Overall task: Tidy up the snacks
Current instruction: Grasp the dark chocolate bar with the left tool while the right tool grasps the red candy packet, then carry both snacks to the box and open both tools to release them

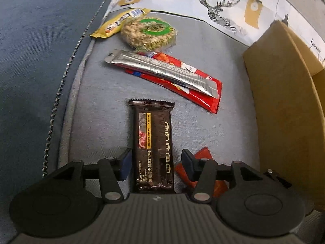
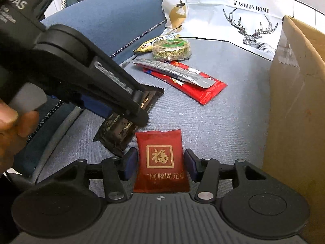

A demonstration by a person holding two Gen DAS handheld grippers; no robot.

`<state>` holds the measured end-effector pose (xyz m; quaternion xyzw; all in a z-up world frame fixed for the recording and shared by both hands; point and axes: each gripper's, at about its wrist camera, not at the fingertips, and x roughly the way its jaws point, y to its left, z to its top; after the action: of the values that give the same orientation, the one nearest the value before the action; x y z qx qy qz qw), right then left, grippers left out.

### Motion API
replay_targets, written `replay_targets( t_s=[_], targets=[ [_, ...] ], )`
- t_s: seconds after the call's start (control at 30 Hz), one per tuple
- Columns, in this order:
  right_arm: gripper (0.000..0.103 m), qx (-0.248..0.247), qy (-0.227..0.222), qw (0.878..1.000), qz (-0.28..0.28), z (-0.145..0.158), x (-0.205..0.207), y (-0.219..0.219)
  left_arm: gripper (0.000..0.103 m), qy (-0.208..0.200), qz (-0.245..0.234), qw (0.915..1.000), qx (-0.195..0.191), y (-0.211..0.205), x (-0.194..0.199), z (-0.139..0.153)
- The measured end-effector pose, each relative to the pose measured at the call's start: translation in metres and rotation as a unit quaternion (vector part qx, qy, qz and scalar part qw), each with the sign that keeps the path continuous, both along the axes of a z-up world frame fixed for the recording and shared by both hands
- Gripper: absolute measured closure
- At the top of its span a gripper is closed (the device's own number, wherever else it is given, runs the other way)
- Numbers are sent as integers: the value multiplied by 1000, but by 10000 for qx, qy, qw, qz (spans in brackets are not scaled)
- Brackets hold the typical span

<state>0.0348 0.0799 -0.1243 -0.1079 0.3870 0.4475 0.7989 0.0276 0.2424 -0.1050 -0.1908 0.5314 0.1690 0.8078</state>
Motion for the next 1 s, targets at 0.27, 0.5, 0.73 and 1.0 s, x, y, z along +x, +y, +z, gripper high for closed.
replay_targets(
  t_s=[0.27, 0.5, 0.73, 1.0],
  targets=[
    [56, -16, -89, 10000, -10, 0, -1, -1, 45, 95, -123, 9997, 207, -9, 9, -2],
    [58, -30, -136, 9999, -1, 1, -2, -2, 46, 89, -131, 9997, 200, -9, 8, -3],
    [58, -34, -131, 9999, 4, 1, -2, -2, 48, 113, -164, 9995, 249, -9, 8, -3],
    [58, -10, -173, 9998, -10, 2, -3, -1, 60, 95, -152, 9994, 279, -7, 6, -2]
  ],
)
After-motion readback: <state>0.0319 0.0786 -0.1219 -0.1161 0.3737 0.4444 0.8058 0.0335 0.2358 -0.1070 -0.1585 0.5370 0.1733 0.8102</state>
